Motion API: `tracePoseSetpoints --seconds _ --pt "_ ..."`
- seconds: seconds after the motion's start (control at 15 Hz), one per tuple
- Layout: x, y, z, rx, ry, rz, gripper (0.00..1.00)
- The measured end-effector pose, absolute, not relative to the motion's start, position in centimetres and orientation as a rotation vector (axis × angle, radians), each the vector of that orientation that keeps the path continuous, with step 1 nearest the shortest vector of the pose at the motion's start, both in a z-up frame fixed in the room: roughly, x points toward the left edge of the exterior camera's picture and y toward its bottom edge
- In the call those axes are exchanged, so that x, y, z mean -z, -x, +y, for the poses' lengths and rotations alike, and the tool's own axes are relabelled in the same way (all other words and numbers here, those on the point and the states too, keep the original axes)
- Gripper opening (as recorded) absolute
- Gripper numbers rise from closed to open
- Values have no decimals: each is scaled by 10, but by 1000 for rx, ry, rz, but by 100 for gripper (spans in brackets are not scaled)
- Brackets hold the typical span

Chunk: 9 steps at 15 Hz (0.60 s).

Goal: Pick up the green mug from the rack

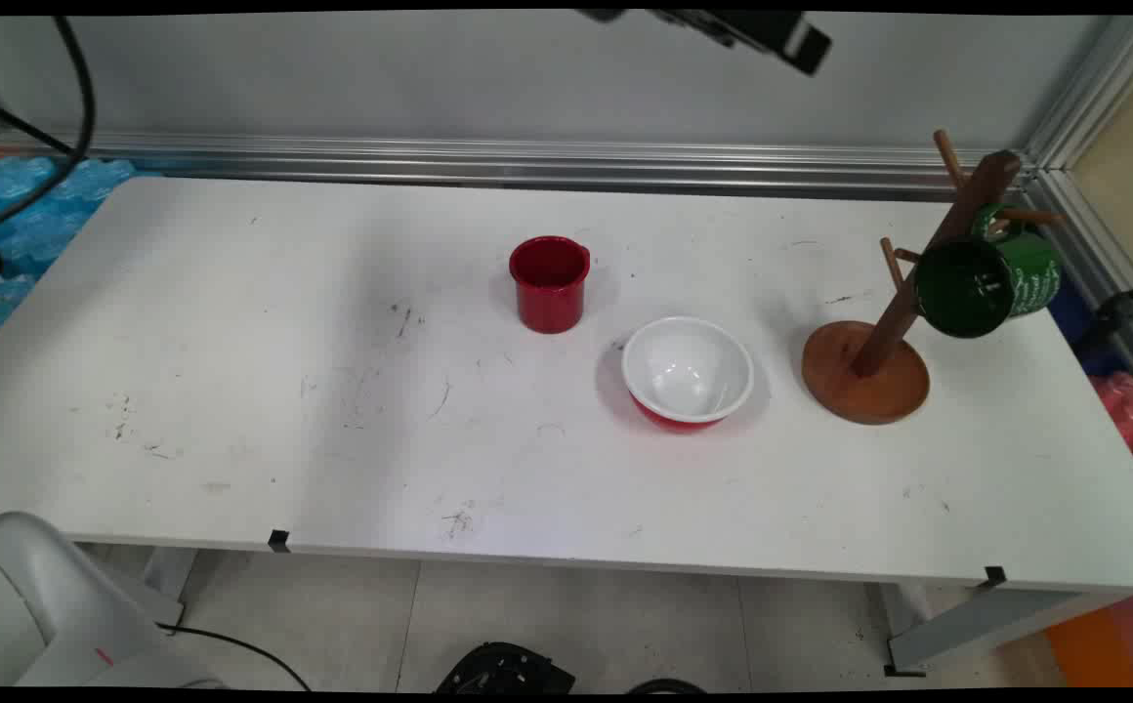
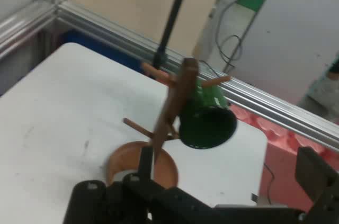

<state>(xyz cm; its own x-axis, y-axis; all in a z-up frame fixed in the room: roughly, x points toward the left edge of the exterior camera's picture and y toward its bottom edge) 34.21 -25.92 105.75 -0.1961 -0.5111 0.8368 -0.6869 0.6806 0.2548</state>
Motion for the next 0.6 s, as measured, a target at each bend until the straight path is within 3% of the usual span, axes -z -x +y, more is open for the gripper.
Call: tracePoseSetpoints --seconds 0.6 --pt "-1027 -279 -263 -156 -871 -1925 100"
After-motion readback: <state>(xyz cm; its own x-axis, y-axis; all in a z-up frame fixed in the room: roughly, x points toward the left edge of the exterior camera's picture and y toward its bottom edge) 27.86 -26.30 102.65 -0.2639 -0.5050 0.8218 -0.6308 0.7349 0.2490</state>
